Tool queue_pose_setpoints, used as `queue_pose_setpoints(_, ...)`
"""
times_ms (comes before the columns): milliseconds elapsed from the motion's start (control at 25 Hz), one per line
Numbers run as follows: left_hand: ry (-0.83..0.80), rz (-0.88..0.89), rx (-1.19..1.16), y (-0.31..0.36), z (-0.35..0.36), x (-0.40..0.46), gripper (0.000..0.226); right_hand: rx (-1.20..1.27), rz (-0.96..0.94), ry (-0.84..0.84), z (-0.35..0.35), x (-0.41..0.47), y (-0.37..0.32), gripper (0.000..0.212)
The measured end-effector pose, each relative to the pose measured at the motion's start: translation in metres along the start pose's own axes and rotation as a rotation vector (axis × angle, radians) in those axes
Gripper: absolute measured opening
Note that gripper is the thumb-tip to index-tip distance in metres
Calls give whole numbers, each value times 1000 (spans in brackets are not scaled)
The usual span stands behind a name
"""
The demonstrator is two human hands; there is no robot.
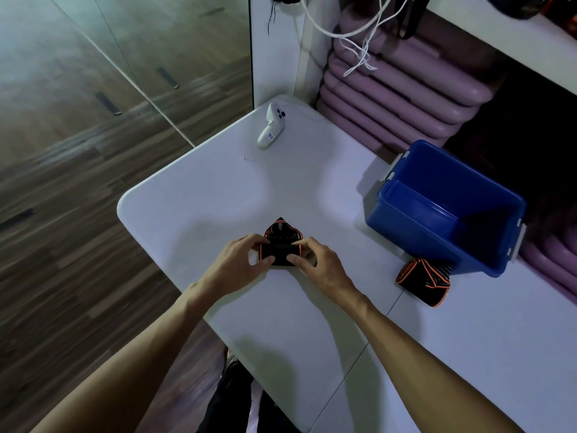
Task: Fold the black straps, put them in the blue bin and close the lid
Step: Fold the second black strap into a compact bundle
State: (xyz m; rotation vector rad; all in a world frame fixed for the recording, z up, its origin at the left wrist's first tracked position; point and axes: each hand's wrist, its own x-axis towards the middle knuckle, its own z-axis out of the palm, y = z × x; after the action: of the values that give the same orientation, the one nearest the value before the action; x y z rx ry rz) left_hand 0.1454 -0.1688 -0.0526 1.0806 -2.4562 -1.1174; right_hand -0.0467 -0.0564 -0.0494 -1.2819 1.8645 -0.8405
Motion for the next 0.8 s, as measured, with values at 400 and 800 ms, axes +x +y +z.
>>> queue_pose_setpoints(400,-184,-303,-297,11,-9,41,24,196,273,-17,-9,15,-19,65)
queue_pose_setpoints(800,-295,480,-268,106,-9,86,28,150,231,348,-89,-51,-34,56)
